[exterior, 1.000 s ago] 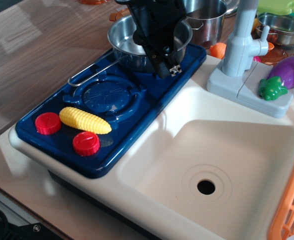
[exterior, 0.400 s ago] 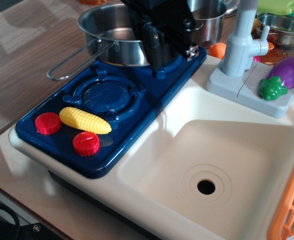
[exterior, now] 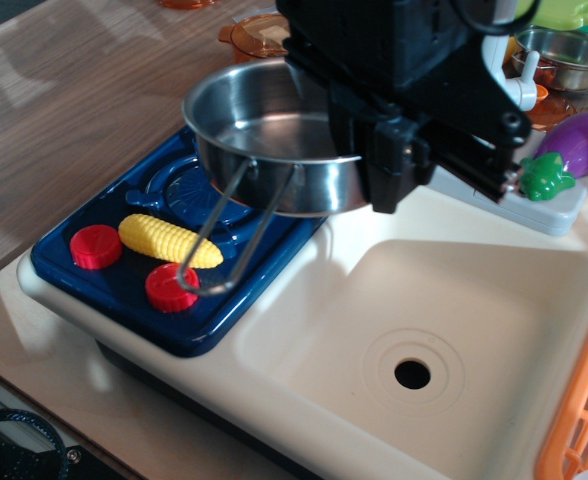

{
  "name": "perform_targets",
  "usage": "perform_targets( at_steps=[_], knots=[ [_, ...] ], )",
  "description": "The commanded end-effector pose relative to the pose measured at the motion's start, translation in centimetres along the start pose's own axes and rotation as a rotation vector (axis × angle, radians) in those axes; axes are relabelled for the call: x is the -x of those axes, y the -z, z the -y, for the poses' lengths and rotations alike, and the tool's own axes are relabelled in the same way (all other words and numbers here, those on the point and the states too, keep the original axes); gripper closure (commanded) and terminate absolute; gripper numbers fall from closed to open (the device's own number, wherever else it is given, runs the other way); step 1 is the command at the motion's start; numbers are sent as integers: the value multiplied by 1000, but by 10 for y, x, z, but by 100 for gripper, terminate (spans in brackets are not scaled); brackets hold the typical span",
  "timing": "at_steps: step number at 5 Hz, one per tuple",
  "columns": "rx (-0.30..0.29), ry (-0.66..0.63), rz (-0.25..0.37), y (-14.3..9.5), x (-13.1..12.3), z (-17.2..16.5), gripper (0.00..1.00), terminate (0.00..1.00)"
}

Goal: Put pan from stove to sink

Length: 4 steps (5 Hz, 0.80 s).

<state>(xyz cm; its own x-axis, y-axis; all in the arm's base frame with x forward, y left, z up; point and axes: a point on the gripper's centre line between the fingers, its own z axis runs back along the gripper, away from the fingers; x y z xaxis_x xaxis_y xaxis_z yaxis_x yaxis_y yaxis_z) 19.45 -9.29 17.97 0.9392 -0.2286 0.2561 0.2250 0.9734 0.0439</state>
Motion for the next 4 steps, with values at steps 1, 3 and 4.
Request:
perform_targets(
  at_steps=[1,3,4],
  knots=[
    [8,6,25,7,-6,27,100,0],
    [56,58,80,21,-13,33,0,0],
    [56,58,80,21,-13,33,0,100]
  ],
)
